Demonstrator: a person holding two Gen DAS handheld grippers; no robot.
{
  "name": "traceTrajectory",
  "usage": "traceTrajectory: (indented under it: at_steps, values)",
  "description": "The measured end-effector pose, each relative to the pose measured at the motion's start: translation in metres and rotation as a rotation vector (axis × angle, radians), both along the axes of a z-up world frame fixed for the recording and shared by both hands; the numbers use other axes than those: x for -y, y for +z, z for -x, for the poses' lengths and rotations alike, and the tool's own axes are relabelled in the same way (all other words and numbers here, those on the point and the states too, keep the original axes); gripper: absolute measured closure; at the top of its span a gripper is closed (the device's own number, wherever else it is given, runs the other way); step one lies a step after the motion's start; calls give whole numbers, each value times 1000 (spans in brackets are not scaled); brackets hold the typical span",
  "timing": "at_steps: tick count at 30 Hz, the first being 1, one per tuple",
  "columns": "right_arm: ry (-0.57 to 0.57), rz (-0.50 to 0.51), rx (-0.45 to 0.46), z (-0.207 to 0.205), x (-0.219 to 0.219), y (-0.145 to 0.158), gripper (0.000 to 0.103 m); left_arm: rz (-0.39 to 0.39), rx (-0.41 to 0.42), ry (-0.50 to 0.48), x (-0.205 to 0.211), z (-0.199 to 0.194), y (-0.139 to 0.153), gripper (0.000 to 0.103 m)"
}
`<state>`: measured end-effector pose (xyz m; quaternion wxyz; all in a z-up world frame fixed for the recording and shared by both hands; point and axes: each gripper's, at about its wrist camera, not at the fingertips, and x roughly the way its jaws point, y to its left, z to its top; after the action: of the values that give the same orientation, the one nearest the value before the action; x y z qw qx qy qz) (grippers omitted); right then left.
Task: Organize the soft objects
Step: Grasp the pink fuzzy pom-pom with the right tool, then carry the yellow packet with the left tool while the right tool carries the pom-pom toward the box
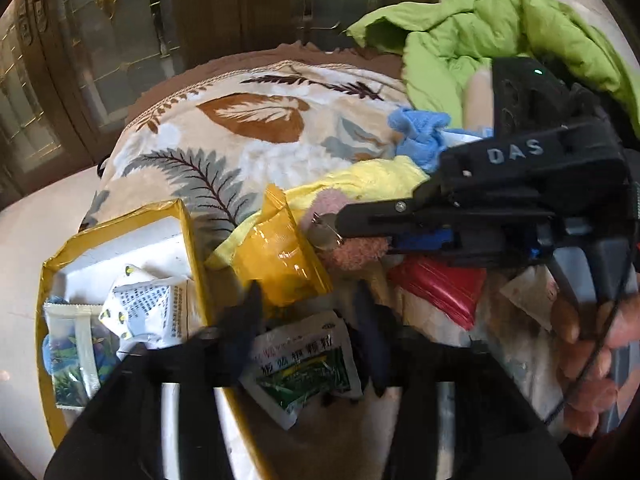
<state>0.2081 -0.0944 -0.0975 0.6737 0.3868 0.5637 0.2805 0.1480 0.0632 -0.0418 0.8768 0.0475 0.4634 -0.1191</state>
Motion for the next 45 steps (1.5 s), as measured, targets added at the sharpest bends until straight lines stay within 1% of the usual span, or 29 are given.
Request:
traceTrajectory:
  at_steps: [4,5,6,7,9,10,11,12,13,14,18,23,27,30,33,37,39,42,45]
  values:
    - [25,-25,1,-4,-7,1,82,-2,-32,9,0,-8,-4,47]
    - [29,-28,0,-6,-8,1,82,-14,-30,11,0,-9,-5,40]
    - [32,-28,-1,-6,-10,0,82,-30,-33,22,-1,-10,-7,37]
    - [32,-29,-4,-6,-11,0,82,-38,-41,43,-3,-13,-9,36]
    - [30,-34,-6,-6,-11,0,82,-23,-56,78,-8,-20,-13,36]
    - [26,-33,-2,-7,-10,1,82,-16,-47,84,-9,-22,-13,36]
    - [17,-35,4,-7,-9,2,82,-30,-40,86,-8,-23,-12,39]
    - [8,-39,6,-8,-7,3,82,-55,-32,91,-7,-25,-13,45]
    - [6,-39,8,-9,-6,4,82,-76,-27,99,-7,-26,-13,73]
    - [1,-37,10,-10,-5,4,82,-82,-27,109,-8,-27,-14,79]
    - [-33,-48,14,-9,3,5,82,-23,-33,117,-19,-30,-15,80]
    - [-65,-80,10,-3,19,9,81,36,5,103,-22,-21,-4,81]
    - [-45,-91,26,2,15,18,81,57,36,95,-25,-4,11,81]
    - [-14,-106,36,7,4,29,80,61,61,123,-39,9,25,81]
    - [33,-109,51,10,-17,39,80,39,92,166,-62,23,39,80]
    - [88,-102,57,13,-49,43,80,10,113,245,-101,38,50,80]
    - [120,-84,59,14,-67,42,80,-25,122,278,-116,44,50,80]
    - [164,-47,55,13,-95,37,80,-38,110,310,-133,49,43,80]
    - [202,-16,52,12,-119,33,80,-70,109,328,-138,51,34,80]
